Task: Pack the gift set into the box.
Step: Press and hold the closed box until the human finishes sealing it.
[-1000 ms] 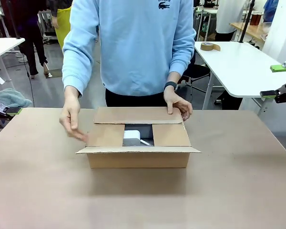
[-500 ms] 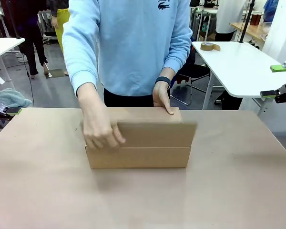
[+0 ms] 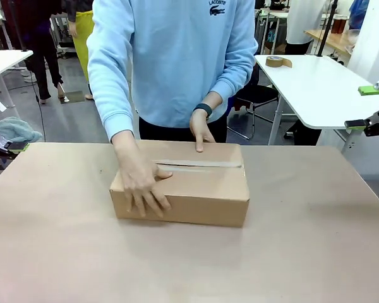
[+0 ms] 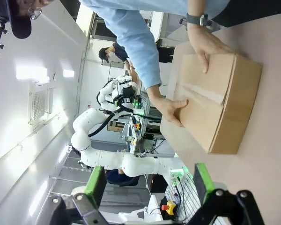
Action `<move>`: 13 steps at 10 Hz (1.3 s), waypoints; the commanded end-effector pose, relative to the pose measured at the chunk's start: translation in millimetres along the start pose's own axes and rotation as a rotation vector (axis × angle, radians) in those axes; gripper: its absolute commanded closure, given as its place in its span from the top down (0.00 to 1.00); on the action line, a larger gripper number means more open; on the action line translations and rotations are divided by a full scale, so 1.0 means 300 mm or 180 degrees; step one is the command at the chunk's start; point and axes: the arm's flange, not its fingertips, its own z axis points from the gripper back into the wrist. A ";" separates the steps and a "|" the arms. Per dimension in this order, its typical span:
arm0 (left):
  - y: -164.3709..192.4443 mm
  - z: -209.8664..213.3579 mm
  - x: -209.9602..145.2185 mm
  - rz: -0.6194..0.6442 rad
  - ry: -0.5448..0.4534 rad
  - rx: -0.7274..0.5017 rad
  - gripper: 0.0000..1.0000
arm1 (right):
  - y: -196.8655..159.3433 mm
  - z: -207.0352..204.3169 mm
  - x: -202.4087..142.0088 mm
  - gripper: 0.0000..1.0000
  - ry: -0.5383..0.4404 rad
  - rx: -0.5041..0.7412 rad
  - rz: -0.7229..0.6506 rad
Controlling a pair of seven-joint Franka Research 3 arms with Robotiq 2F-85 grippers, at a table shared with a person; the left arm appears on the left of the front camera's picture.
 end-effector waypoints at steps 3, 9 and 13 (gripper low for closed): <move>-0.001 0.008 -0.013 -0.0057 0.0039 0.0017 1.00 | 0.007 0.006 -0.007 1.00 0.0053 -0.0011 0.0010; -0.001 0.008 -0.013 -0.0057 0.0039 0.0017 1.00 | 0.007 0.006 -0.007 1.00 0.0053 -0.0011 0.0010; -0.001 0.008 -0.013 -0.0057 0.0039 0.0017 1.00 | 0.007 0.006 -0.007 1.00 0.0053 -0.0011 0.0010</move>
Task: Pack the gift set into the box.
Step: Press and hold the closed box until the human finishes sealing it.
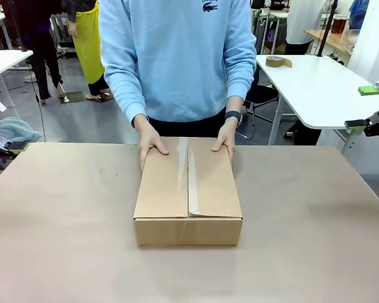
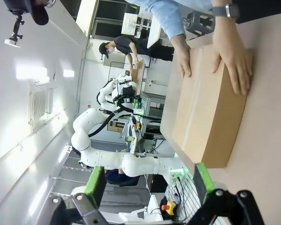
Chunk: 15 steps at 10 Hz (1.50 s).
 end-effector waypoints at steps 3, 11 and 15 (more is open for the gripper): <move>-0.004 -0.240 0.089 -0.0472 0.0620 0.0148 1.00 | 0.123 -0.407 0.071 1.00 0.1543 -0.0199 0.1549; 0.037 -0.952 0.142 -0.2020 0.1638 0.0722 1.00 | 0.157 -1.027 -0.111 1.00 0.2573 -0.0389 0.2396; 0.187 -0.984 0.281 -0.4842 0.1197 0.0570 1.00 | 0.003 -1.054 -0.059 1.00 0.1790 0.0055 0.4994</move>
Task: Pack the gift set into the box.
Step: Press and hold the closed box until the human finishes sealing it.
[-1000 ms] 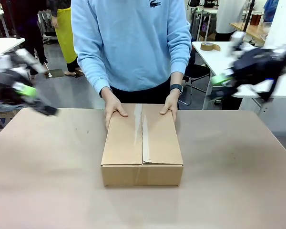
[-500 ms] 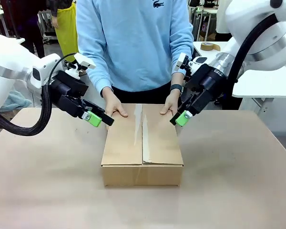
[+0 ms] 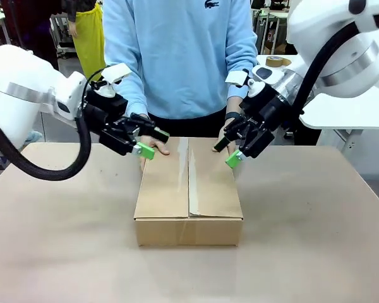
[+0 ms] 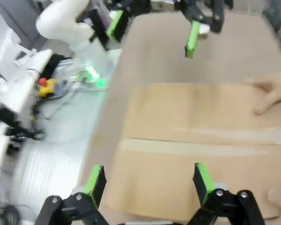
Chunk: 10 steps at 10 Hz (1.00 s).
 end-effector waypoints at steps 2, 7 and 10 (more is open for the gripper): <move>0.069 0.000 -0.131 -0.1043 -0.0297 0.0172 1.00 | -0.028 -0.090 -0.187 1.00 -0.0895 -0.0213 0.0919; 0.117 0.005 -0.203 -0.0787 -0.0178 0.0489 1.00 | -0.082 -0.125 -0.196 1.00 -0.0389 -0.0590 0.0883; 0.095 0.017 -0.383 -0.0281 -0.0108 0.0736 1.00 | -0.144 -0.197 -0.290 1.00 -0.0979 -0.0672 0.0798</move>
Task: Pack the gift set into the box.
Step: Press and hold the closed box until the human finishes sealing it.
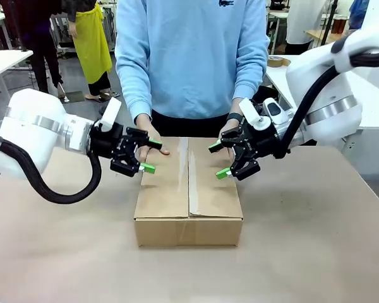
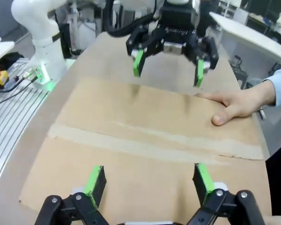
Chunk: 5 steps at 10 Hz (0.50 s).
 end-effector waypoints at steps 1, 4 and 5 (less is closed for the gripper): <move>-0.033 -0.010 -0.031 0.0146 -0.0076 0.0200 1.00 | -0.029 -0.073 -0.078 1.00 -0.0301 -0.0016 -0.0029; -0.052 -0.050 -0.082 0.0244 0.0044 0.0112 1.00 | -0.047 -0.107 -0.164 1.00 -0.0235 0.0097 -0.0504; -0.055 -0.061 -0.089 0.0239 0.0046 0.0049 1.00 | -0.045 -0.091 -0.187 1.00 -0.0078 -0.0020 -0.0588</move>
